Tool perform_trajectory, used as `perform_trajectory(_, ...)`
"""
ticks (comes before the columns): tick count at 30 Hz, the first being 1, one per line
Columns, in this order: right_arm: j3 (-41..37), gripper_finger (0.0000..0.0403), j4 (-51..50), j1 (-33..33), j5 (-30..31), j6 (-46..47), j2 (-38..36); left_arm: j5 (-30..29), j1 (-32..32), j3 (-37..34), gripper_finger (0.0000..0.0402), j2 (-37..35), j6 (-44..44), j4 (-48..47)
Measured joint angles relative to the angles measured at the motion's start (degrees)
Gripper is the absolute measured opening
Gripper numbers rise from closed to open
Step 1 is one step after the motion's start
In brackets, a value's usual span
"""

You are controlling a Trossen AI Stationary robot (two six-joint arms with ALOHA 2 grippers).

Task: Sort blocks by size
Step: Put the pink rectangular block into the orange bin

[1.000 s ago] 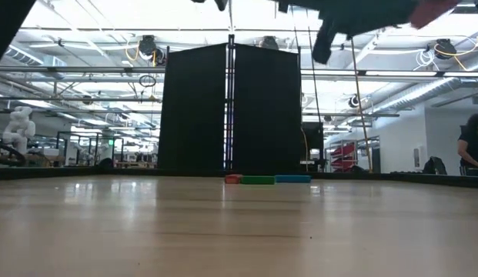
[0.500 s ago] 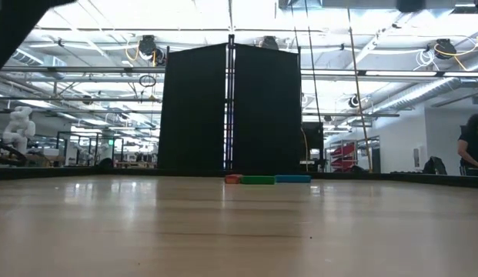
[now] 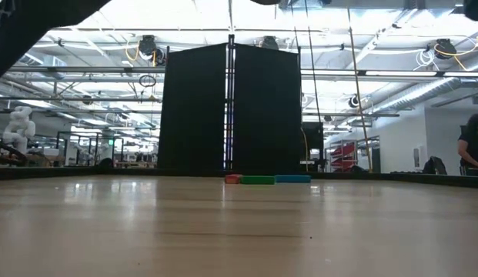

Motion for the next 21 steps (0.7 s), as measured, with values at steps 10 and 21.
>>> perform_trajectory(10,0.00,0.0224,-0.02,0.00,0.06,-0.43,0.00,2.49,-0.08,0.73,0.0081,3.44,-0.35,4.17)
perform_trajectory(21,0.02,0.0224,0.00,0.00,0.11,-0.66,0.02,6.05,-0.37,0.73,0.0081,3.86,-1.95,4.34)
